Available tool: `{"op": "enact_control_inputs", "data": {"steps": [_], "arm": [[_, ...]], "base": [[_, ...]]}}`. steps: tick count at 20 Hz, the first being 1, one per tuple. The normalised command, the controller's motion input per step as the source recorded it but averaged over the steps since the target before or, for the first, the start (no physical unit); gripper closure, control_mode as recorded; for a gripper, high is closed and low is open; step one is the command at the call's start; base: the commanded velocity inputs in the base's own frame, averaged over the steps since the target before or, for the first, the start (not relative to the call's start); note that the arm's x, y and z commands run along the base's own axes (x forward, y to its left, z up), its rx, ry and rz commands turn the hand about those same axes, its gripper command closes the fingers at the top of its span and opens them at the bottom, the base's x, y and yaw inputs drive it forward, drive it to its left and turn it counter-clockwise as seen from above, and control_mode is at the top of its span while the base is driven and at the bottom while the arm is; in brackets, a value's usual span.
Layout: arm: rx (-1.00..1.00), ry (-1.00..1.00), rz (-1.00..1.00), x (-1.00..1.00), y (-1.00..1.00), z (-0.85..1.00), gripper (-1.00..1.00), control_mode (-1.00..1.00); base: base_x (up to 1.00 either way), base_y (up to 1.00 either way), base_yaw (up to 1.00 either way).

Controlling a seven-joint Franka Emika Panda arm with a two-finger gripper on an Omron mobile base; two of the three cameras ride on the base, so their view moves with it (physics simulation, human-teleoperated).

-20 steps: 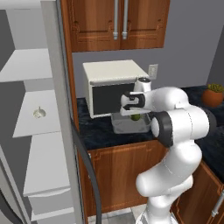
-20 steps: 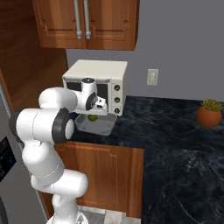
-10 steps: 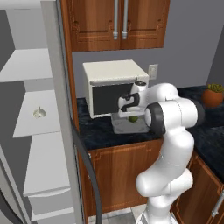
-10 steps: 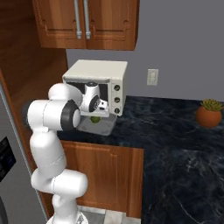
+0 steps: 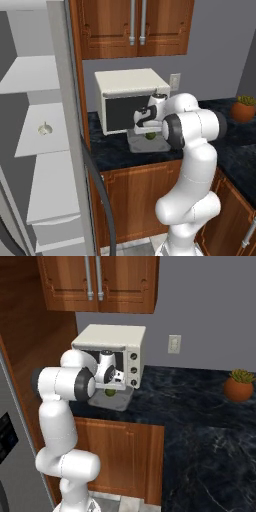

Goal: Take the garlic and lime out of the freezer and place them in the tupperware container on the counter. Then put the tupperware containing the vegetables back in the freezer.

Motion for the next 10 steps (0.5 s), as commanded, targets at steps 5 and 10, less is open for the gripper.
{"op": "enact_control_inputs", "data": {"steps": [5,10], "arm": [[0.00,0.00,0.03,0.00,0.00,0.00,-1.00,-1.00],[0.00,0.00,0.01,-0.01,0.00,-0.12,-1.00,-1.00]], "base": [[0.00,0.00,0.00],[0.00,0.00,0.00]]}}
